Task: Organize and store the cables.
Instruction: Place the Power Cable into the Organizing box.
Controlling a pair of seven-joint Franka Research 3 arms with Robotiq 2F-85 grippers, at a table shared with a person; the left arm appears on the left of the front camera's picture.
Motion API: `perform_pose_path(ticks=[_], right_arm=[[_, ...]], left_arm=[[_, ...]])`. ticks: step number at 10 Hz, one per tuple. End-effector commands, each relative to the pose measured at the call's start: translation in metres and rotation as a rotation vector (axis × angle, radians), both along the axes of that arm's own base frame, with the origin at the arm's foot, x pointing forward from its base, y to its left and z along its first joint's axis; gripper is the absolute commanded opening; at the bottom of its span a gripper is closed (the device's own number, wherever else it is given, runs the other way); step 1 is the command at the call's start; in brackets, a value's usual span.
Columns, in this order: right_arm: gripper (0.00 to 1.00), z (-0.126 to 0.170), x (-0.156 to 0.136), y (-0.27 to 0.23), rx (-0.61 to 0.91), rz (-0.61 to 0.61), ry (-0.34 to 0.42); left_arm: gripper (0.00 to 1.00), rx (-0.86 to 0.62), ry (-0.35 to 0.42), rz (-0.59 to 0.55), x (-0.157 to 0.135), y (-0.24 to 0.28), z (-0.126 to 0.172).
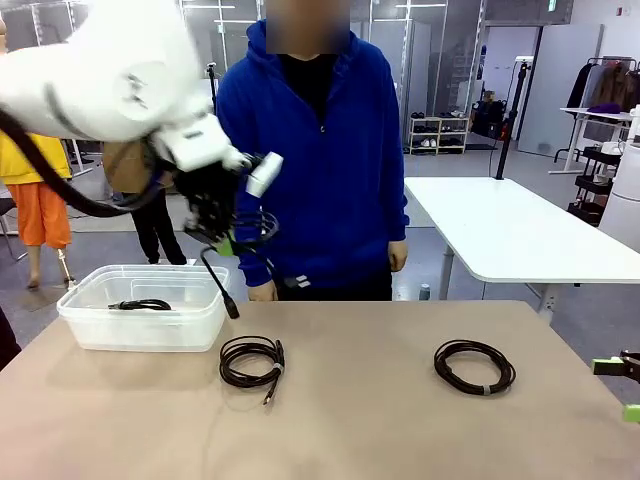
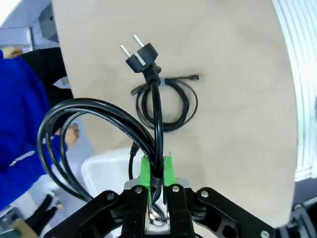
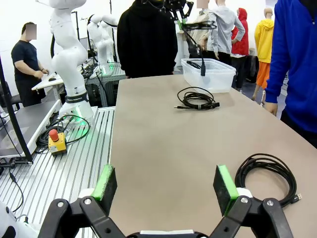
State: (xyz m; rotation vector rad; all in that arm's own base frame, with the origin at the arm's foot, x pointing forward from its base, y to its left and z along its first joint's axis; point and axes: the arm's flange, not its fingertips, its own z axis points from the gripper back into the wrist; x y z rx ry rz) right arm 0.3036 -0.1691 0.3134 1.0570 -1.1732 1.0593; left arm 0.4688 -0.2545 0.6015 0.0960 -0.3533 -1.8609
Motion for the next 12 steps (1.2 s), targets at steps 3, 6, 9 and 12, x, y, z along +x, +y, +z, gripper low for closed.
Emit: perform_pose_path(ticks=[3,6,9,12], right_arm=[[1.0,0.003,0.002,0.001,0.011,-0.012,0.022],[1.0,0.003,0.002,0.001,0.011,-0.012,0.022],[1.0,0.003,0.002,0.001,0.011,-0.012,0.022],[1.0,0.003,0.002,0.001,0.011,-0.012,0.022]], left_arm=[[0.11,-0.096,-0.063,0.016,-0.016,0.104,0.016],[0.11,-0.28,-0.118,0.147,-0.01,0.141,0.022],[0.11,-0.102,-0.061,0.09,-0.01,0.133,0.026],[0.11,-0.119,-0.059,0.095,-0.011,0.132,0.021]])
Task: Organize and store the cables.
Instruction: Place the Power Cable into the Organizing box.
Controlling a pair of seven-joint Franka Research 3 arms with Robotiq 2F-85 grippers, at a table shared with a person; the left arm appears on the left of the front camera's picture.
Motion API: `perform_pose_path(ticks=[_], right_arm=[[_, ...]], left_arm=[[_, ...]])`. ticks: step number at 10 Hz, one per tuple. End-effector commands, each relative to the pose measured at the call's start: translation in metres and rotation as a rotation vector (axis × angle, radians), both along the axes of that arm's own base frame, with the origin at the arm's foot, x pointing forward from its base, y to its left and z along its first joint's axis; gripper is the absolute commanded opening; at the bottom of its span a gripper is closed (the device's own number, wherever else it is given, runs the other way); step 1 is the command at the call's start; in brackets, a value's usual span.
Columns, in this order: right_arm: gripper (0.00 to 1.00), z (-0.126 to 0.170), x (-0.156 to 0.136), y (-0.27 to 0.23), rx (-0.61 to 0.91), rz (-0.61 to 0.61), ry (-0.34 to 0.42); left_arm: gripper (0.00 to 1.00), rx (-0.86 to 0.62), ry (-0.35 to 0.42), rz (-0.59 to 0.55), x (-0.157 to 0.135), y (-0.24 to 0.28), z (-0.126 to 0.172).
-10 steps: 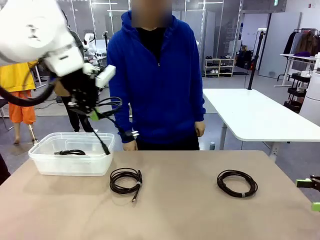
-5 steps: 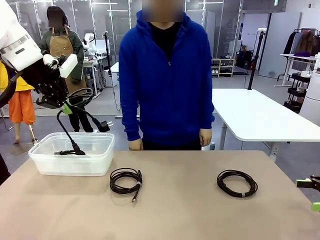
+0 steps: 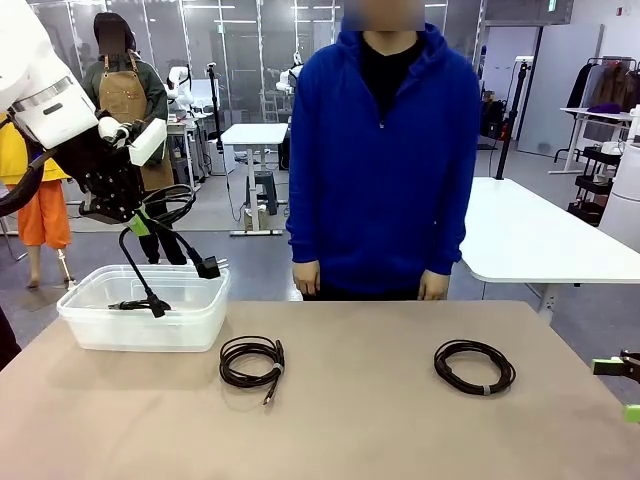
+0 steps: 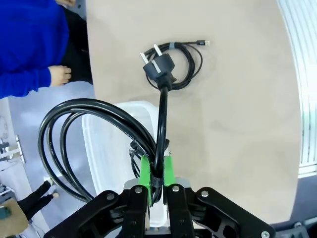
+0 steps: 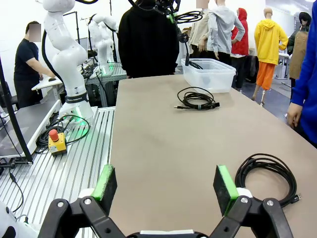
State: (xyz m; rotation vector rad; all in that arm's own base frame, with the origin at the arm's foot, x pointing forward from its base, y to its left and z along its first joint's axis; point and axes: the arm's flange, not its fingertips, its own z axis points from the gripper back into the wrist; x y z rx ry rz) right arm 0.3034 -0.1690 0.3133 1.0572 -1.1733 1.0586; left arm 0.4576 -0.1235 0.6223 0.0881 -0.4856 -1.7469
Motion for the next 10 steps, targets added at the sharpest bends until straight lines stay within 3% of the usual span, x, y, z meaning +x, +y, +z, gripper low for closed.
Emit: perform_pose_path(ticks=[1,3,4,5,7,10], right_arm=[[1.0,0.003,0.002,0.001,0.011,-0.012,0.022],[1.0,0.003,0.002,0.001,0.011,-0.012,0.022],[1.0,0.003,0.002,0.001,0.011,-0.012,0.022],[1.0,0.003,0.002,0.001,0.011,-0.012,0.022],[1.0,0.003,0.002,0.001,0.011,-0.012,0.022],[1.0,0.003,0.002,0.001,0.011,-0.012,0.022]], left_arm=[[0.11,0.02,-0.173,-0.117,-0.006,0.001,0.02],[0.11,0.128,-0.291,-0.148,0.011,0.04,0.038],[0.11,0.134,-0.324,-0.068,0.028,0.06,0.034],[0.11,0.123,-0.328,-0.068,0.04,0.072,0.023],[0.11,0.194,-0.244,-0.086,0.062,0.082,-0.012],[0.11,0.226,-0.107,0.011,0.106,0.098,-0.07]])
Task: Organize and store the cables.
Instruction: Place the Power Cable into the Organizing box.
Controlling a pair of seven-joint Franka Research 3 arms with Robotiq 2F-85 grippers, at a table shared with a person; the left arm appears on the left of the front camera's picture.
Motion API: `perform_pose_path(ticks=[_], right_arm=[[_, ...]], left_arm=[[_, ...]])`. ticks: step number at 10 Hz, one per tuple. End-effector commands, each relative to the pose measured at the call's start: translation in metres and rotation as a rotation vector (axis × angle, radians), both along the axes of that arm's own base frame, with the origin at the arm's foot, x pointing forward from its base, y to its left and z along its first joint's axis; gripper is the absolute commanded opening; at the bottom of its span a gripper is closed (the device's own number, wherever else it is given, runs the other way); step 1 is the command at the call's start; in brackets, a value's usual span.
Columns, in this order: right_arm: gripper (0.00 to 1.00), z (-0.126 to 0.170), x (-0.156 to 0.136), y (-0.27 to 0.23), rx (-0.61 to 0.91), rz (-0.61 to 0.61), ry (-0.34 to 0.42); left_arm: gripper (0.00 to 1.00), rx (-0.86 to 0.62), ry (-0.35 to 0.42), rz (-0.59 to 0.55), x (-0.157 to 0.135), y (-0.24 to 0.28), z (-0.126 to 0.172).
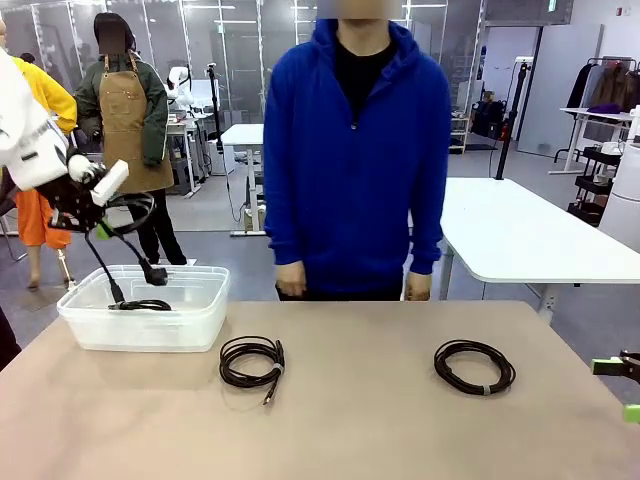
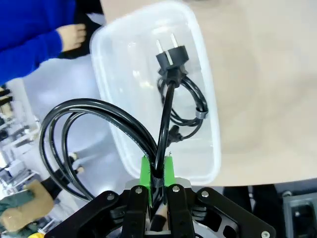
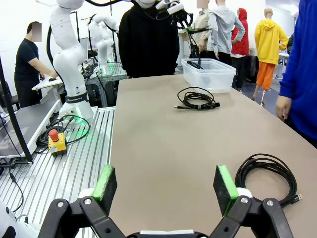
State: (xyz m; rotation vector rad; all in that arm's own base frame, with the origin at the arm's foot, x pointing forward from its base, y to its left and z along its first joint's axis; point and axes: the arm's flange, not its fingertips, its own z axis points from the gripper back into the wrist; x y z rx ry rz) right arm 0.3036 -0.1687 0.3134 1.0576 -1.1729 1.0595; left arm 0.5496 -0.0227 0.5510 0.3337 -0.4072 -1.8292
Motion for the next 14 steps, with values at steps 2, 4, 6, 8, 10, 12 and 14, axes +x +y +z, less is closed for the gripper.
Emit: perform_pose_path(ticks=[2,4,6,8,10,12,14], right_arm=[[1.0,0.003,0.002,0.0,0.011,-0.013,0.022],[1.0,0.003,0.002,0.0,0.011,-0.013,0.022],[1.0,0.003,0.002,0.0,0.011,-0.013,0.022],[1.0,0.003,0.002,0.0,0.011,-0.013,0.022],[1.0,0.003,0.002,0.0,0.011,-0.013,0.022],[1.0,0.003,0.002,0.0,0.011,-0.013,0.022],[1.0,0.003,0.002,0.0,0.011,-0.013,0.022]], left_arm=[[0.11,0.039,0.022,0.186,0.048,0.004,-0.06],[0.11,0.045,0.055,0.222,0.056,0.006,-0.067],[0.11,0.098,0.128,0.188,0.07,-0.003,-0.075],[0.11,0.102,0.189,0.187,0.075,-0.006,-0.078],[0.4,0.087,0.212,0.182,0.079,-0.007,-0.081],[0.77,0.098,0.217,0.177,0.078,-0.006,-0.081],[1.0,0.109,0.219,0.185,0.079,-0.007,-0.083]])
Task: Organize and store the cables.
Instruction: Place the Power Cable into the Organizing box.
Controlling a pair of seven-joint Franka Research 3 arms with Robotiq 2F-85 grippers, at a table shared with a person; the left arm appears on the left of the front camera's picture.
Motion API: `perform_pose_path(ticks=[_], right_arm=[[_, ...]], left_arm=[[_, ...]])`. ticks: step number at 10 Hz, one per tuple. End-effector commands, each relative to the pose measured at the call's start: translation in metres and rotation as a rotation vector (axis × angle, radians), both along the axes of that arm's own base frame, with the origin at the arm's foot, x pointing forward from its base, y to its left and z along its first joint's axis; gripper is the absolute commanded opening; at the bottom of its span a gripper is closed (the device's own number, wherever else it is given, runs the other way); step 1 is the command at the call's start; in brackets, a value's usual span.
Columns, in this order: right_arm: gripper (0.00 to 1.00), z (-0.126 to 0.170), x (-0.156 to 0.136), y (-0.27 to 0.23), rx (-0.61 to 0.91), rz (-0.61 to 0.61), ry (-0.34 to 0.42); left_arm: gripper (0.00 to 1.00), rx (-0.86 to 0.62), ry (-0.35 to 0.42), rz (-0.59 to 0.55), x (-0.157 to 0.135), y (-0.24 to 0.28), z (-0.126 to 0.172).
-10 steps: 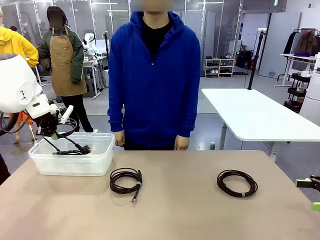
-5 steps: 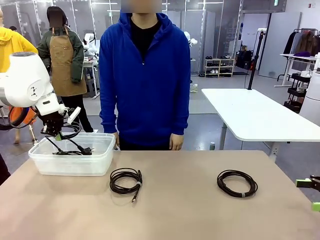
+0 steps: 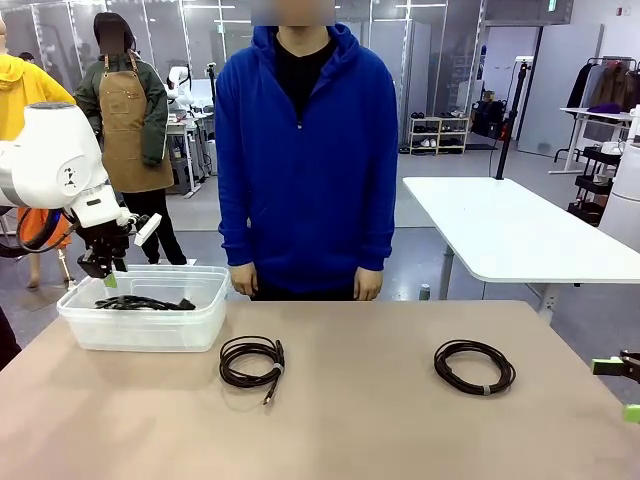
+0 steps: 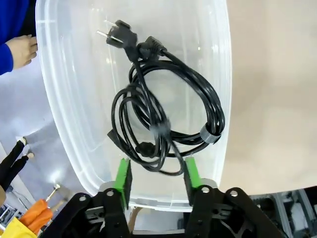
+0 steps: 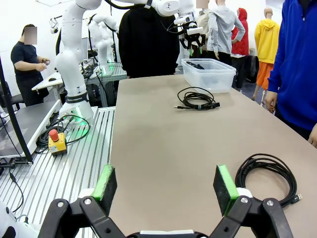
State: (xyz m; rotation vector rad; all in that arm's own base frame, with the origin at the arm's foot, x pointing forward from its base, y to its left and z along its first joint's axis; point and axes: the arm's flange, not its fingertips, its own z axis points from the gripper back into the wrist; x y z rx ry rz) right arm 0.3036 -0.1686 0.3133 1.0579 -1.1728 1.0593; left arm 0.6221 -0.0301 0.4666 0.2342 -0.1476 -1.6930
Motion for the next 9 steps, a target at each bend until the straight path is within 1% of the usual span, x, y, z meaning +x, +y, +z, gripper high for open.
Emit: perform_pose_path(ticks=[1,2,3,4,5,6,9], right_arm=[[1.0,0.0034,0.0018,0.0002,0.011,-0.013,0.022],[1.0,0.0034,0.0018,0.0002,0.011,-0.013,0.022],[1.0,0.0034,0.0018,0.0002,0.011,-0.013,0.022],[1.0,0.0034,0.0018,0.0002,0.011,-0.013,0.022],[1.0,0.0034,0.0018,0.0002,0.011,-0.013,0.022],[1.0,0.0034,0.0018,0.0002,0.011,-0.013,0.022],[1.0,0.0034,0.0018,0.0002,0.011,-0.013,0.022]], left_arm=[[1.0,0.023,0.016,0.008,0.005,0.0009,0.002],[1.0,0.021,0.016,0.01,0.0046,0.0011,0.0023],[0.93,0.023,0.018,0.01,0.0042,0.0011,0.0023],[1.0,0.024,0.02,0.01,0.0046,0.0011,0.0026],[1.0,0.017,0.029,0.005,0.004,0.0012,0.0031],[1.0,0.001,0.004,0.0,-0.0003,0.0,-0.0003],[1.0,0.001,0.004,0.0,-0.0003,0.0,-0.0003]])
